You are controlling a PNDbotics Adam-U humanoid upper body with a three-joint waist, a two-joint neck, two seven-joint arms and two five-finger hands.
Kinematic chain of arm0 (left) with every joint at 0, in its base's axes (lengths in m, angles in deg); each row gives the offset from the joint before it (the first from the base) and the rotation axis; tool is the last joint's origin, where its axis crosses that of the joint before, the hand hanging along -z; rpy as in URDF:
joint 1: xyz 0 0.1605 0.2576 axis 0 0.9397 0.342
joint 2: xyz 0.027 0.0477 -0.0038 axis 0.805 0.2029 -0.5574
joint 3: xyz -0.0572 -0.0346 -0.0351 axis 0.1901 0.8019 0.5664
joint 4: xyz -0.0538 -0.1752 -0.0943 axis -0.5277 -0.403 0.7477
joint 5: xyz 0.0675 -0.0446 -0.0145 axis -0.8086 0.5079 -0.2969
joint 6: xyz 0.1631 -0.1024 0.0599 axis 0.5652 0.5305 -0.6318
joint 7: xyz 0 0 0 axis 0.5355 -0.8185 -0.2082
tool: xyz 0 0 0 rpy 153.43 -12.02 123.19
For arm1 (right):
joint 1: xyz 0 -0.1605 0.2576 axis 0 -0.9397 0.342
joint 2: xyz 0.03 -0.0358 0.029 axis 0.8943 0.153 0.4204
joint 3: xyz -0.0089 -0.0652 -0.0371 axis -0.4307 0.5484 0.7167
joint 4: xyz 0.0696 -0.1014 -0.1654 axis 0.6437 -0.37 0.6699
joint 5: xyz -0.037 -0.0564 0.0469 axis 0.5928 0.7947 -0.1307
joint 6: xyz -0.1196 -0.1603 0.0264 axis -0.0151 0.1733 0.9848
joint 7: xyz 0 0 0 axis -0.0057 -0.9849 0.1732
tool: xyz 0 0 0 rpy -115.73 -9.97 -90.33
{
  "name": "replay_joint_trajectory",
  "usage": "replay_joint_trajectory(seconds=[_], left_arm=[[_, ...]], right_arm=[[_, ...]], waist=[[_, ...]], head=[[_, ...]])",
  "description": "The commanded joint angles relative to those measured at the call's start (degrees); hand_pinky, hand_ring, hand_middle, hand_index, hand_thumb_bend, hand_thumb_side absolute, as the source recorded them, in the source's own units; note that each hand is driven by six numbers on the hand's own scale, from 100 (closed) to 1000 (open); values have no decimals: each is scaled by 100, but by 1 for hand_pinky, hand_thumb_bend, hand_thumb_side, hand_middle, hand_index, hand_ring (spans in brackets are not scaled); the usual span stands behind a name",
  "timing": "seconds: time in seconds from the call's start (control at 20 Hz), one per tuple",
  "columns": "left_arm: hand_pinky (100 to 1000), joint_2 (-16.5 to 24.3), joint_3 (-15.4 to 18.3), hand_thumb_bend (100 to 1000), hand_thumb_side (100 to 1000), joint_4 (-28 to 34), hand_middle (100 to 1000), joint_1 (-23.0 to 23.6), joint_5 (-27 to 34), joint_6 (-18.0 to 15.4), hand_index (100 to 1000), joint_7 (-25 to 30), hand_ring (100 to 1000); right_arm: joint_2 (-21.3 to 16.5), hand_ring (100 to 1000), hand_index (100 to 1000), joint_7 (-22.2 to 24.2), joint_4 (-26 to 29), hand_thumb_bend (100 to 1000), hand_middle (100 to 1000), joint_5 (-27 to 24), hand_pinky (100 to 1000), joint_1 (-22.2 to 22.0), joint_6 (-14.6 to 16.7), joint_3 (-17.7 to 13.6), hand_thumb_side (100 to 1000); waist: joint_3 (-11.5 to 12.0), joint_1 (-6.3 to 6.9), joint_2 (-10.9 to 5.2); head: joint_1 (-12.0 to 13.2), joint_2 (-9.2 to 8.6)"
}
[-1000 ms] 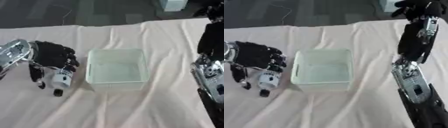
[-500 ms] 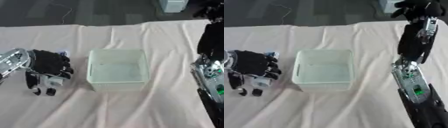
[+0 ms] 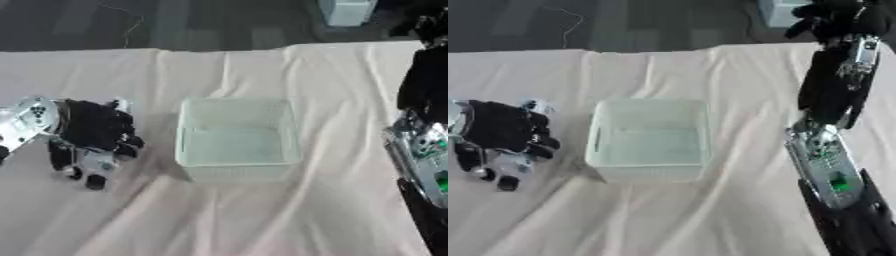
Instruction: Pick up objects on the table and place them in the box.
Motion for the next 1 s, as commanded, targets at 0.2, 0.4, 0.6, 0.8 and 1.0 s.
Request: replay_joint_trajectory(seconds=[0.2,0.4,0.6,0.8,1.0], left_arm=[[867,314,307,506,278,11,885,5,-350,-6,915,-474,805],[889,314,362,439,258,-126,897,57,-548,-6,921,-669,821],[867,275,400,440,246,-318,885,99,-714,-6,914,-795,808],[836,209,455,424,233,-517,874,191,-829,-6,905,-964,778],[664,156,532,334,233,-689,764,308,-950,-6,813,-1154,637]], right_arm=[[-90,531,632,-10,61,100,585,11,374,26,-18,-51,1000],[-98,531,632,-7,55,100,585,6,374,21,-26,-54,1000],[-90,532,632,0,52,100,585,-7,374,24,-31,-52,1000],[-74,532,632,9,47,100,585,-27,373,28,-42,-50,1000],[-75,532,632,13,40,100,585,-50,373,28,-53,-53,1000]], waist=[[24,11,-111],[33,-18,-121],[28,-56,-121],[-8,-118,-112],[-43,-177,-103]], head=[[104,-6],[124,-6],[180,-6],[244,-6],[263,-6]])
